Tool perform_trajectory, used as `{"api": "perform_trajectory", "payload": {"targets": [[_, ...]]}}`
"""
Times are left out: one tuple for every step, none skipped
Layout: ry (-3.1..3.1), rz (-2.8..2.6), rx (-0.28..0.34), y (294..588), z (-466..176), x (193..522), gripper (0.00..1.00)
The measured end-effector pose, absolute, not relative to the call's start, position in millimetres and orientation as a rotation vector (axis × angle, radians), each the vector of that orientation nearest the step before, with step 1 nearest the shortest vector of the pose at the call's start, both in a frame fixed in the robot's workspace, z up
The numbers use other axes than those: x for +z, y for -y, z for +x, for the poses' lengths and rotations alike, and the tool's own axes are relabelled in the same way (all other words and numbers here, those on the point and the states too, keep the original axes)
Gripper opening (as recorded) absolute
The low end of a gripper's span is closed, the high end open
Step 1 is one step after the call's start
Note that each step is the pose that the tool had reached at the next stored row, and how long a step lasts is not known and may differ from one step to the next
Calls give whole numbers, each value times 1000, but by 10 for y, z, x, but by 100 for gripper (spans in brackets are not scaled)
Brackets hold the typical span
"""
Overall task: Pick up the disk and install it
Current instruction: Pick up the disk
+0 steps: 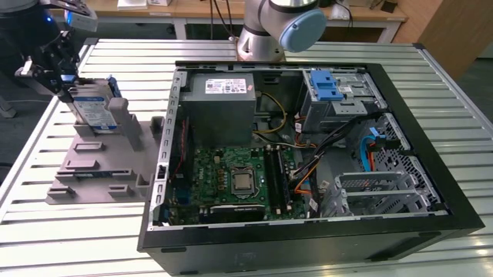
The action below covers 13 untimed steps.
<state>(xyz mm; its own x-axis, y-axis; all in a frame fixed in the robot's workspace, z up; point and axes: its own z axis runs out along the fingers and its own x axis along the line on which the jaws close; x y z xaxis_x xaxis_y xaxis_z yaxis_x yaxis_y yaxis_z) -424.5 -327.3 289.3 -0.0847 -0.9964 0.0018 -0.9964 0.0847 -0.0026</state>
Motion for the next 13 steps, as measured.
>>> {"api": "perform_trajectory", "payload": {"targets": [[-2313,-2125,-5,3273,-4245,2892,52],[-2314,-2125,-5,3273,-4245,2891,52],[-2313,-2125,-5,3273,-4245,2890,50],[-2313,-2125,-5,3273,-4245,2889,50],[-2313,-2125,-5,3273,-4245,2889,44],[-2313,-2125,-5,3273,-4245,2889,44],[-2313,-2125,-5,3273,-4245,2889,44],[-2313,-2125,-5,3273,-4245,2889,42],[-2313,-2125,-5,3273,-4245,2889,42],[-2313,-2125,-5,3273,-4245,2889,42],[-2313,-2125,-5,3273,-4245,2889,37],[-2313,-2125,-5,3273,-4245,2888,37],[-2313,-2125,-5,3273,-4245,2888,37]]}}
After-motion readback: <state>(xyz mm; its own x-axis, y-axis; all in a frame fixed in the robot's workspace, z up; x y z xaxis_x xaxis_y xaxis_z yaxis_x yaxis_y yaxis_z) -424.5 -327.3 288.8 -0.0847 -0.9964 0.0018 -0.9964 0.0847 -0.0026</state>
